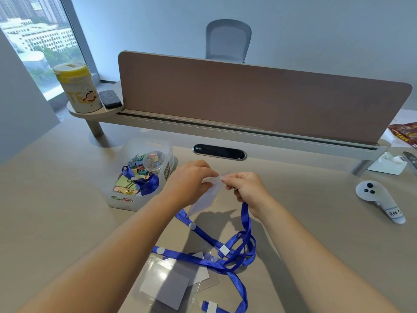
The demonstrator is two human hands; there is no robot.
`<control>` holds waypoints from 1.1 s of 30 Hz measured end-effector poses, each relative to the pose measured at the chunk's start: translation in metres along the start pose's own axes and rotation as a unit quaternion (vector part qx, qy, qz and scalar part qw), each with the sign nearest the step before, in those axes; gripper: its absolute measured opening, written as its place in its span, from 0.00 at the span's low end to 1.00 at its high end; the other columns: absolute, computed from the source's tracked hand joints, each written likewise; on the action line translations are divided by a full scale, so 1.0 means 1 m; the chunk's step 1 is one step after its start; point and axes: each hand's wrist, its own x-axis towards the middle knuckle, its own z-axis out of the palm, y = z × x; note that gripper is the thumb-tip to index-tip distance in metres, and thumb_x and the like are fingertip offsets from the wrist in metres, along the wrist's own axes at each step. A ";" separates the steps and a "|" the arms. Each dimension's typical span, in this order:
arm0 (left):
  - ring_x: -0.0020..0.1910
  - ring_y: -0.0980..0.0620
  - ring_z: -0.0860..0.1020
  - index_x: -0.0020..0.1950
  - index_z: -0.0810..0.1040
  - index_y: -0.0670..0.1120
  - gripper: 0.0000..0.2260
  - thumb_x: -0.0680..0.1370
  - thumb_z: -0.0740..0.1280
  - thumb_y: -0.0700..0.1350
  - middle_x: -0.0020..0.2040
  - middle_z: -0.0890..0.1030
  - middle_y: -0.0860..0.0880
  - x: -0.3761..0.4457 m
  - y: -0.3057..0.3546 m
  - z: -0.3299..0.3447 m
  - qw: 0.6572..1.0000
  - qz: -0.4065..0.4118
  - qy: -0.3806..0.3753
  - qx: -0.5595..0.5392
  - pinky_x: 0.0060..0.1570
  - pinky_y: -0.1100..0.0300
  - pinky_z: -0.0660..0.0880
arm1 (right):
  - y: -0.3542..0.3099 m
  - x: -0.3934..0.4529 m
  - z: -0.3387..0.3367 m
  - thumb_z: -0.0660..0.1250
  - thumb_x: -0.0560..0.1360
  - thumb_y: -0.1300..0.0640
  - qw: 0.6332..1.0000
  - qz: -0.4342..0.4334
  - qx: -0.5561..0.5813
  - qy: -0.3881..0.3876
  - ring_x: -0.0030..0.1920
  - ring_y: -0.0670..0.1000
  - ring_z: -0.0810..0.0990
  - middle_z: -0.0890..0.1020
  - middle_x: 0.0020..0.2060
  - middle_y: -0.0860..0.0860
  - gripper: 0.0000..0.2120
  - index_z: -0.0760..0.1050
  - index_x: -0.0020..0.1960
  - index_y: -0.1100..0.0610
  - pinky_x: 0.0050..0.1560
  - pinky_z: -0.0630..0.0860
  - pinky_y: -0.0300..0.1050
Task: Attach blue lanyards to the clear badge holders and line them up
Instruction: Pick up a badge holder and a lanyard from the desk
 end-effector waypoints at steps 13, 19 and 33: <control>0.31 0.46 0.81 0.36 0.83 0.41 0.07 0.70 0.67 0.42 0.32 0.84 0.44 0.008 0.004 -0.011 0.986 0.109 0.065 0.104 0.33 0.54 0.79 | -0.012 -0.004 0.003 0.62 0.76 0.62 0.988 -0.130 -0.081 0.031 0.37 0.49 0.73 0.75 0.34 0.52 0.09 0.78 0.48 0.66 0.36 0.69 0.34; 0.42 0.47 0.81 0.46 0.81 0.39 0.10 0.75 0.62 0.42 0.43 0.83 0.43 0.018 0.022 -0.033 0.989 0.057 0.128 0.057 0.38 0.62 0.71 | -0.038 -0.002 -0.003 0.61 0.76 0.60 0.972 -0.194 -0.121 0.061 0.32 0.46 0.70 0.74 0.31 0.47 0.07 0.77 0.45 0.61 0.36 0.68 0.39; 0.27 0.47 0.80 0.32 0.82 0.40 0.05 0.67 0.69 0.40 0.30 0.83 0.44 0.027 0.030 -0.078 0.967 0.083 0.199 0.136 0.25 0.60 0.75 | -0.099 -0.015 -0.016 0.63 0.76 0.60 0.971 -0.186 -0.148 0.004 0.35 0.50 0.71 0.78 0.35 0.59 0.10 0.78 0.39 0.62 0.38 0.72 0.45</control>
